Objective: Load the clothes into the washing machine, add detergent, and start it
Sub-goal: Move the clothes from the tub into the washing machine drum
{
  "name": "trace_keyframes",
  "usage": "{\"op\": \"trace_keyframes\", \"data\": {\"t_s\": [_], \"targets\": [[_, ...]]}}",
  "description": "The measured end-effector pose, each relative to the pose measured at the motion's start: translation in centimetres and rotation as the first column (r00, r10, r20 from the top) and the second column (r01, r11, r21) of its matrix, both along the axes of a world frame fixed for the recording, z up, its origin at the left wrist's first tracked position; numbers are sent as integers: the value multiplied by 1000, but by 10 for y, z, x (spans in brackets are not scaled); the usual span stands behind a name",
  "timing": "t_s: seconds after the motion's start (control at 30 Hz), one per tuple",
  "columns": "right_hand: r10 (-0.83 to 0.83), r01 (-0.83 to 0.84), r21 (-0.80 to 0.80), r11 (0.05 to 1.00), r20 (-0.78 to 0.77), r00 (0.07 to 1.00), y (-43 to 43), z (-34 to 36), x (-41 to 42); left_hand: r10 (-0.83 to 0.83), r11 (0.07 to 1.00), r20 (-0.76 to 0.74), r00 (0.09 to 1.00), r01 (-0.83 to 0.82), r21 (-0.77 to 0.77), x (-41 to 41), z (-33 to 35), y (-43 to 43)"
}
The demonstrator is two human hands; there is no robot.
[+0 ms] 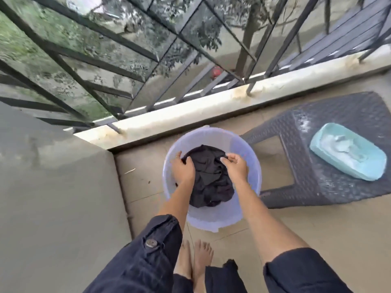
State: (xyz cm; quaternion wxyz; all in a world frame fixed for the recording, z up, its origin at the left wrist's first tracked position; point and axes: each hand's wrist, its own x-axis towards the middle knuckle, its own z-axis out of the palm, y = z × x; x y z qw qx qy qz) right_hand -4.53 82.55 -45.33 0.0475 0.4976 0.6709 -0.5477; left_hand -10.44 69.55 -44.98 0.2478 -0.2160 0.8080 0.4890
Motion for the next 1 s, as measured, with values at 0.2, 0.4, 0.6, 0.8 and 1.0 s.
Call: {"op": "trace_keyframes", "data": {"t_s": [0.2, 0.4, 0.6, 0.8, 1.0], "targets": [[28, -25, -29, 999, 107, 994, 7, -118, 3, -131, 991, 96, 987, 131, 11, -15, -126, 1], [-12, 42, -134, 990, 216, 976, 4, -202, 1, -205, 971, 217, 954, 226, -79, -19, -198, 13], [-55, 82, -209, 975, 133, 990, -12, -235, -14, -275, 929, 211, 938, 315, -192, -25, -225, 24], [-184, 182, -228, 956, 13, 983, -25, -207, -27, -247, 961, 191, 950, 266, -82, -14, -204, 19], [-162, 128, -315, 940, -84, 983, -36, -126, -30, -248, 951, 198, 948, 199, 238, 2, -137, 5]]}}
